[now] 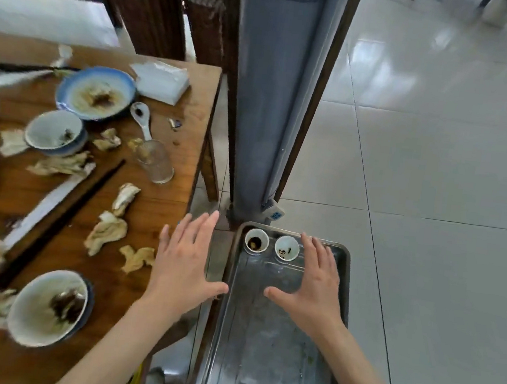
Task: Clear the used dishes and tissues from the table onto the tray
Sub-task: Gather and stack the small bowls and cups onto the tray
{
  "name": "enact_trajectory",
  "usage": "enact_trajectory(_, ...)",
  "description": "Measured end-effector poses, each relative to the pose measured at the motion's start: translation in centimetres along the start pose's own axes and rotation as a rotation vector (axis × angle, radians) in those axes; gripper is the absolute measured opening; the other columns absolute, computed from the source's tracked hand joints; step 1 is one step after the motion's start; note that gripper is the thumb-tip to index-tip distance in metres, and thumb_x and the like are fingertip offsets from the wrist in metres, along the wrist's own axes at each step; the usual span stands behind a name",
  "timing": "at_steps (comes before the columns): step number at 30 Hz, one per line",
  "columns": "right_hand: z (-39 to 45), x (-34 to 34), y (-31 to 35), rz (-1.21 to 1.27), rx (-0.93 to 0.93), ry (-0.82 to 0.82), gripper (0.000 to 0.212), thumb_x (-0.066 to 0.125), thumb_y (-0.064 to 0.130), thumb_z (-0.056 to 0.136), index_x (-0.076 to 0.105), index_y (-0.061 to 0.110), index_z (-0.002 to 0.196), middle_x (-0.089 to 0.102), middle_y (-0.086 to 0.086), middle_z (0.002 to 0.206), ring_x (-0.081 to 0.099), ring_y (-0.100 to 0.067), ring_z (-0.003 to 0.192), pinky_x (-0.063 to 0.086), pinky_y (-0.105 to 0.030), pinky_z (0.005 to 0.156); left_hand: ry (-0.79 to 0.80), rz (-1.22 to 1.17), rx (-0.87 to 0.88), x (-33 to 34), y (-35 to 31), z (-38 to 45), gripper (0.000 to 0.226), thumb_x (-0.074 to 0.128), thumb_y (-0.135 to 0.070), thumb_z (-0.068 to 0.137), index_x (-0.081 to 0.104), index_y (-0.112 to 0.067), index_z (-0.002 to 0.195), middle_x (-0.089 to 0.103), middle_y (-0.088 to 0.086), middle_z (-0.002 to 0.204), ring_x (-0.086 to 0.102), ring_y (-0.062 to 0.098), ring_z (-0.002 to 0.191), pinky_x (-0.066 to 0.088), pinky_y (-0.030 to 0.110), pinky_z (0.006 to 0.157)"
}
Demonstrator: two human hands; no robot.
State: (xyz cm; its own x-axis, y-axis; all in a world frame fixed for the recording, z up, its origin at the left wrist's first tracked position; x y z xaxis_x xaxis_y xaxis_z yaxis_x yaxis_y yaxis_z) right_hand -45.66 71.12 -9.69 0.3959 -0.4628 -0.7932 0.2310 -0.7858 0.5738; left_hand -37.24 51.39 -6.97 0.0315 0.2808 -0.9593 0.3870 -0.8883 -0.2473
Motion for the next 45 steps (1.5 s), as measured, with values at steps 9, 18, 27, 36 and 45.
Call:
enact_trajectory(9,-5.5,0.0,12.5,0.005,-0.079,0.043,0.102,0.075,0.053,0.067,0.014,0.035,0.146,0.014,0.009,0.155,0.001,-0.017,0.144,0.011,-0.046,0.118,-0.132,-0.041,-0.135,-12.2,9.3,-7.5,0.118,0.075,-0.066,0.055,0.011,-0.032,0.148,0.025,-0.007,0.153,0.013,0.019,0.144,-0.001,0.045,0.112)
enact_trajectory(18,-8.5,6.6,23.0,0.003,-0.062,0.021,0.103,0.072,0.060,0.064,0.012,0.039,0.145,0.017,0.008,0.155,0.005,-0.018,0.144,0.012,-0.045,0.115,-0.117,-0.018,-0.202,-18.0,23.9,-10.9,0.114,0.079,-0.060,0.056,0.017,-0.031,0.147,0.032,-0.005,0.150,0.019,0.020,0.143,0.012,0.053,0.115)
enact_trajectory(27,-8.5,11.5,30.8,-0.004,-0.001,0.059,0.101,0.076,0.050,0.068,0.015,0.033,0.147,0.013,0.006,0.156,0.003,-0.019,0.145,0.010,-0.043,0.117,-0.125,0.055,-0.192,-21.3,34.5,-10.7,0.108,0.075,-0.063,0.059,0.021,-0.027,0.147,0.036,-0.004,0.148,0.025,0.020,0.140,0.008,0.052,0.113)
enact_trajectory(36,-6.5,13.4,32.4,-0.056,-0.007,0.119,0.103,0.076,0.053,0.064,0.017,0.035,0.146,0.014,0.009,0.156,0.004,-0.020,0.144,0.015,-0.043,0.116,-0.142,0.062,-0.253,-20.3,37.9,-8.8,0.107,0.073,-0.064,0.061,0.021,-0.027,0.146,0.037,-0.002,0.147,0.026,0.021,0.140,0.011,0.053,0.113)
enact_trajectory(45,-7.5,16.2,28.8,-0.285,-0.007,0.483,0.137,0.085,0.052,0.043,-0.007,0.042,0.144,0.009,0.006,0.155,0.013,-0.020,0.142,0.033,-0.044,0.109,-0.023,0.034,-0.188,-16.6,36.3,-7.4,0.104,0.070,-0.064,0.065,0.017,-0.030,0.147,0.034,-0.005,0.149,0.021,0.021,0.142,0.009,0.053,0.113)
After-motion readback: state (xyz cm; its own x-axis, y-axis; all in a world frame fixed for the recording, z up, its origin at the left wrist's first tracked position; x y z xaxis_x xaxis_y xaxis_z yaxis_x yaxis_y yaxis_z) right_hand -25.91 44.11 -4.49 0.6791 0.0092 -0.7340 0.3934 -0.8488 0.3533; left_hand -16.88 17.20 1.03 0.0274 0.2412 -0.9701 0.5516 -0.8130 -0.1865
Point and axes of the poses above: each hand's wrist, its own z-axis towards the middle knuckle, its own x-axis out of the palm, y = z × x, the point moved 7 cm from there along z, towards the middle knuckle
